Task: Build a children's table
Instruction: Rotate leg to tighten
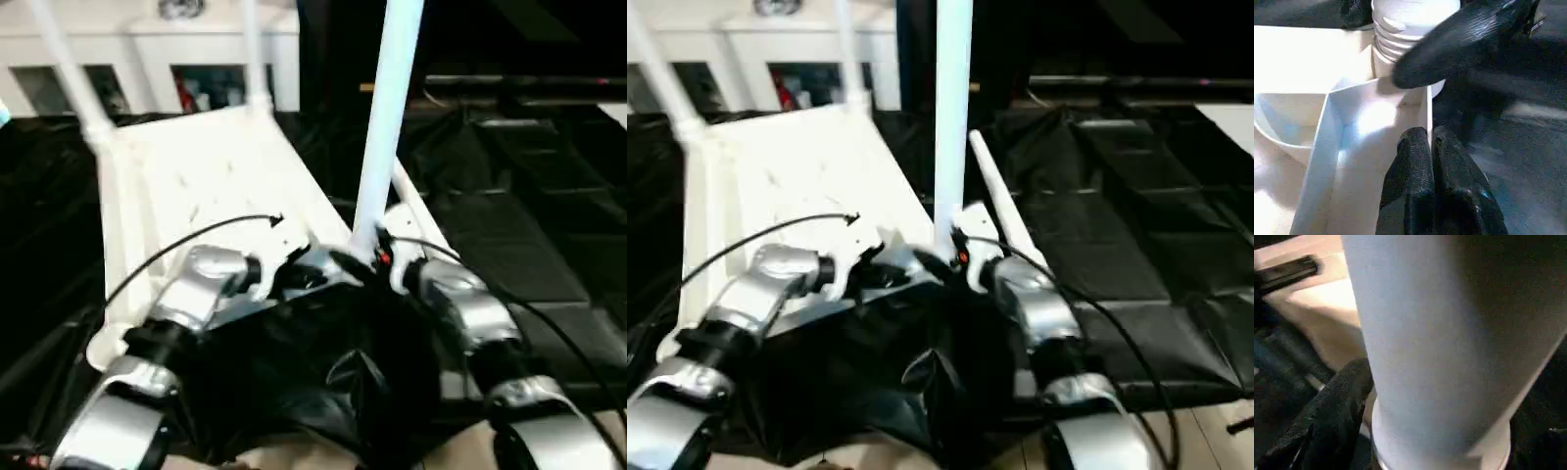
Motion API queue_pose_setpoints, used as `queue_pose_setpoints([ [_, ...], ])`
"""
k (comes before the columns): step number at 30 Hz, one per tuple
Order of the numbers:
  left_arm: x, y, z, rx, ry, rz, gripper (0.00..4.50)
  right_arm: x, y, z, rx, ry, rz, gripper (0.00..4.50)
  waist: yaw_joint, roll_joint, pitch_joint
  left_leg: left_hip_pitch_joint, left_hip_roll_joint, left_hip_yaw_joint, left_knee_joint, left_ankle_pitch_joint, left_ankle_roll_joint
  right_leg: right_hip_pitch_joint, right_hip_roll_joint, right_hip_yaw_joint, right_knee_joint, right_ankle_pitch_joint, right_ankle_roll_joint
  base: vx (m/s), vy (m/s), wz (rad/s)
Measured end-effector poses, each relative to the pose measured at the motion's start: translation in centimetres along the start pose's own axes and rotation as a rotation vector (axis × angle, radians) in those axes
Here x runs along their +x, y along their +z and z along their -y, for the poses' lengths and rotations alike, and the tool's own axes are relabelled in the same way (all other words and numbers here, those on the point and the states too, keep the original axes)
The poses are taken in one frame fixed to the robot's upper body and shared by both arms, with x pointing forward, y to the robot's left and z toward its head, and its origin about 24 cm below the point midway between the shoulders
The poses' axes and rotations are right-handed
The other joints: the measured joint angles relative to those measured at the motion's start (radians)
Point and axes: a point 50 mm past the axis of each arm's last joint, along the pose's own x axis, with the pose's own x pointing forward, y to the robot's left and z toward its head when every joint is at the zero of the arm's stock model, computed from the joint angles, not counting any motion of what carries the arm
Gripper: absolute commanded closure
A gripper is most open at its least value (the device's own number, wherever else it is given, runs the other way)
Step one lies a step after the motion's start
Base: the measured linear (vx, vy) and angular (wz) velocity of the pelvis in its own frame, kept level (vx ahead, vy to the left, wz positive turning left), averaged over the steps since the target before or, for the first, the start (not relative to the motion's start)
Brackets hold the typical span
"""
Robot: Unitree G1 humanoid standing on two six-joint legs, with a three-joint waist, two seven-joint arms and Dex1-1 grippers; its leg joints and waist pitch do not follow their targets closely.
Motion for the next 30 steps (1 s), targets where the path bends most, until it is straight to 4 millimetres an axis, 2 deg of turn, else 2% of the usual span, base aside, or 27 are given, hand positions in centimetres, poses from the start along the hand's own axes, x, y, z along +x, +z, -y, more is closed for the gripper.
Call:
queue_pose_setpoints([
  [6,-1.3,-0.5,0.7,0.007,-0.104,-0.022,4.50,-1.2,0.0,-1.0,-0.046,0.191,-0.038,0.85,0.012,0.000,0.000,0.000,0.000,0.000,0.000,0.000,0.000,0.000,0.000,0.000,0.000,-0.001,0.002,0.000,0.000,0.00],
  [10,-2.0,-0.6,0.9,0.001,-0.145,-0.029,4.50,-1.5,0.3,-1.4,-0.061,0.248,-0.052,1.20,0.016,0.000,0.000,0.000,0.000,0.000,0.001,0.000,0.000,0.000,0.000,0.000,0.000,-0.001,0.002,0.000,0.000,0.00],
  [14,-1.9,-0.8,1.1,-0.005,-0.154,-0.036,4.50,-1.6,0.0,-1.5,-0.046,0.261,-0.061,1.60,0.025,0.000,0.000,0.000,0.000,0.000,0.002,0.000,0.000,0.000,0.000,0.000,0.000,-0.001,0.002,0.000,0.000,0.00],
  [21,-1.4,-0.8,0.9,-0.015,-0.105,-0.023,4.50,-1.4,-0.1,-1.3,-0.031,0.197,-0.058,1.77,0.027,0.000,0.000,0.001,0.000,0.000,0.002,0.000,0.000,0.001,0.000,0.000,0.001,-0.001,0.002,0.000,0.000,0.00],
  [23,-1.0,-0.8,0.5,-0.023,-0.045,-0.020,4.50,-0.7,-0.2,-1.0,0.003,0.096,-0.039,1.77,0.021,0.000,0.000,0.001,0.000,0.000,0.003,0.001,-0.001,0.001,0.000,0.000,0.001,-0.001,0.003,0.000,0.000,0.00],
  [28,0.7,0.2,-0.6,-0.046,0.113,-0.011,4.50,1.7,0.2,0.2,0.108,-0.216,0.008,1.78,-0.023,-0.001,0.000,0.002,0.000,0.000,0.005,0.001,-0.001,0.002,0.000,0.000,0.001,-0.001,0.003,0.000,0.000,0.00],
  [30,1.4,0.5,-0.8,-0.054,0.158,-0.006,4.50,2.4,0.3,0.5,0.140,-0.308,0.014,1.78,-0.030,-0.001,0.000,0.002,0.000,0.000,0.005,0.001,-0.001,0.002,0.000,0.000,0.001,-0.001,0.003,0.000,0.000,0.00],
])
